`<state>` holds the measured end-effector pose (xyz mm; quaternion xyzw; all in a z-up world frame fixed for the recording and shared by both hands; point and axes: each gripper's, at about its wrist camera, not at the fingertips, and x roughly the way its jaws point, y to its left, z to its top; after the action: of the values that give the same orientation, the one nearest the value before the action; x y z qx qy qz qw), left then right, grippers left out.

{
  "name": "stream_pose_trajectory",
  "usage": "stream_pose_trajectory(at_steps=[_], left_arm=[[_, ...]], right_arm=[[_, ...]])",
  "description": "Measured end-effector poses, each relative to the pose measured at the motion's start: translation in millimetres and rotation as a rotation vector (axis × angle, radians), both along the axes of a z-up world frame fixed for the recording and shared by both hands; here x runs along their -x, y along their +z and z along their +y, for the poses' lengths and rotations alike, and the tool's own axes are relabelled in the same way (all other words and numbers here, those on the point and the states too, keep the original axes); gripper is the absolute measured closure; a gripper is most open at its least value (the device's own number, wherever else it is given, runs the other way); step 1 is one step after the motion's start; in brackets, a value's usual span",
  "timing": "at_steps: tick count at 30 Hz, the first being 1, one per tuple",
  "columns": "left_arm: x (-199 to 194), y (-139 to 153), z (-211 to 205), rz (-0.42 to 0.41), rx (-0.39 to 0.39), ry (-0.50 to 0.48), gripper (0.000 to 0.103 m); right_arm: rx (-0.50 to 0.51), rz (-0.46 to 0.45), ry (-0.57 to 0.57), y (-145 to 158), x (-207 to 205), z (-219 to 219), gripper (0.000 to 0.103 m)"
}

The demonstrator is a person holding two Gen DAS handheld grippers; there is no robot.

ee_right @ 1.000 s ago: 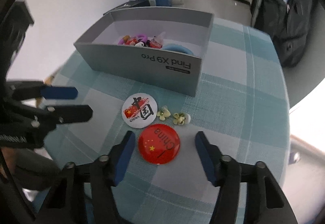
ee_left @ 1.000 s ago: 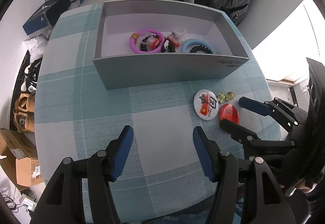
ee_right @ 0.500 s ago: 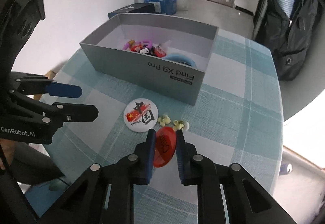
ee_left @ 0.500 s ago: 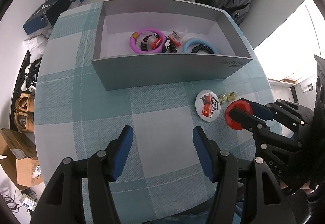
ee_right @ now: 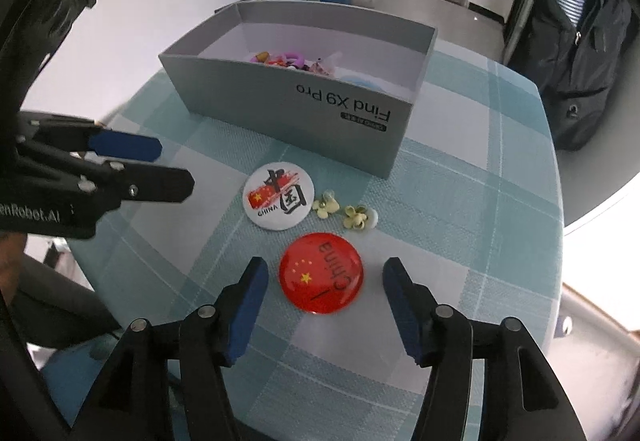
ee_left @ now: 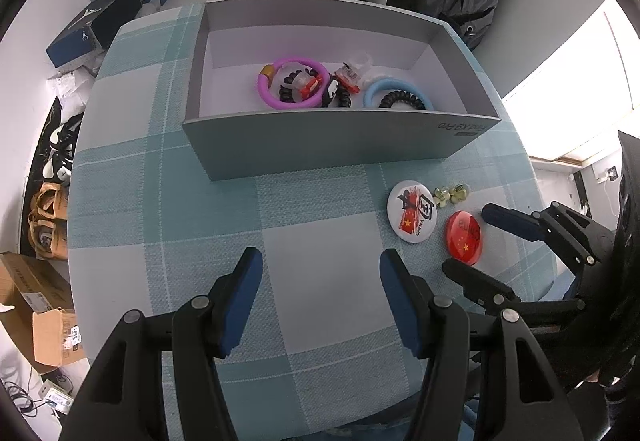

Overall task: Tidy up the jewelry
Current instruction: 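Grasp the red round 'China' ornament with the right gripper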

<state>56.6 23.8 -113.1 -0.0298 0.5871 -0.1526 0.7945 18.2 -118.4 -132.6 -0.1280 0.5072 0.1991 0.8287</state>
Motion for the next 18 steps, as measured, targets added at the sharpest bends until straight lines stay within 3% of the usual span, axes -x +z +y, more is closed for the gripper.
stream_pose_trajectory(at_steps=[3,6,14,18], left_arm=[[1,1,1,-0.003,0.001,0.0,0.047],[0,4,4,-0.01,0.005,0.003,0.047],[1,7,7,-0.01,0.013,0.007,0.047],[0,6,5,-0.009,0.012,-0.002,0.047]], right_arm=[[0.041,-0.026,0.018,-1,6,5,0.047],[0.037,-0.033,0.029,1,9,6,0.062],[0.019,-0.028,0.02,1,9,3,0.062],[-0.039,-0.01,-0.008,4,-5,-9,0.062]])
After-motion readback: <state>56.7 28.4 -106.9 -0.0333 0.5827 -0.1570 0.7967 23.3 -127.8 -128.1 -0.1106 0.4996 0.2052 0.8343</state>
